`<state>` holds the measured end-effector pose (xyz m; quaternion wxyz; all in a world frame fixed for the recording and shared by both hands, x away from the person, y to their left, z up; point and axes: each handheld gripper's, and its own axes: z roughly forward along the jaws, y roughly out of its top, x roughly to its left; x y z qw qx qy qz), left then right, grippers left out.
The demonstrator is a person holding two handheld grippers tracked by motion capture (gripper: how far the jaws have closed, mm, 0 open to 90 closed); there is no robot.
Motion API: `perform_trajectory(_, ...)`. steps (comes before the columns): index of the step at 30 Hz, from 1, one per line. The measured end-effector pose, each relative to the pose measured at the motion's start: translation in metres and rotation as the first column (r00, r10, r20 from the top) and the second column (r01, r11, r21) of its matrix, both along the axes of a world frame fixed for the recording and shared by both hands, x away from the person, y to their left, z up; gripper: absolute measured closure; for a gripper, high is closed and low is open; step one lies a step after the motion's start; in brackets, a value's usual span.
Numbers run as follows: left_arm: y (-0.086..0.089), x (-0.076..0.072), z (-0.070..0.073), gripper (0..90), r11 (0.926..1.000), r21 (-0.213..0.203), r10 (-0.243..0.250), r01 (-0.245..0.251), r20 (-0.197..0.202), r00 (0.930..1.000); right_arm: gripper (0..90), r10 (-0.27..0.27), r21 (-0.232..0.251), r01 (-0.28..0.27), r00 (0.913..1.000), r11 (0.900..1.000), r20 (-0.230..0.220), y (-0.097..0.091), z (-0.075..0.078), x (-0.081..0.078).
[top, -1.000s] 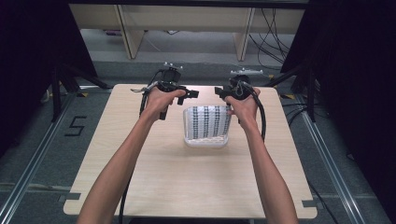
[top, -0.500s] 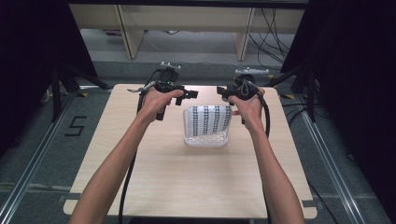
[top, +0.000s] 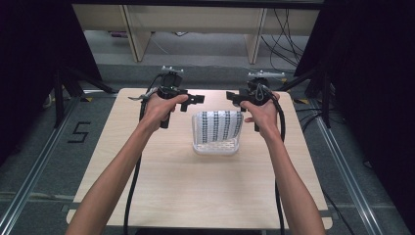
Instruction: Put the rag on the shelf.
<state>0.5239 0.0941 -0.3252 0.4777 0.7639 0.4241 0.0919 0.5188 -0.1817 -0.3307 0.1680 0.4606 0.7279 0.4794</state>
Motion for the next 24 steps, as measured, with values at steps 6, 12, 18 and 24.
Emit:
perform_trajectory(6,0.000,-0.006,0.005,17.7,0.9998,-0.021,0.007,-0.007,0.008,0.9999,38.4,0.016,0.001,-0.016,0.9998,0.9999,0.011,0.002,0.004,-0.006)
perform_trajectory(12,0.004,-0.010,0.005,16.9,0.9998,-0.017,0.006,-0.006,-0.002,1.0000,37.2,0.024,-0.014,-0.024,0.9995,0.9996,0.018,0.001,0.005,-0.011)
perform_trajectory(18,0.007,-0.018,0.004,16.9,0.9969,-0.074,-0.028,0.026,-0.026,0.9993,35.3,0.035,-0.002,-0.035,0.9991,0.9994,0.021,-0.001,0.005,-0.016)
perform_trajectory(24,0.010,-0.028,0.006,16.8,0.9981,-0.053,-0.033,0.033,0.004,0.9995,32.3,0.061,0.002,-0.061,0.9979,0.9981,0.022,-0.003,0.006,-0.023)
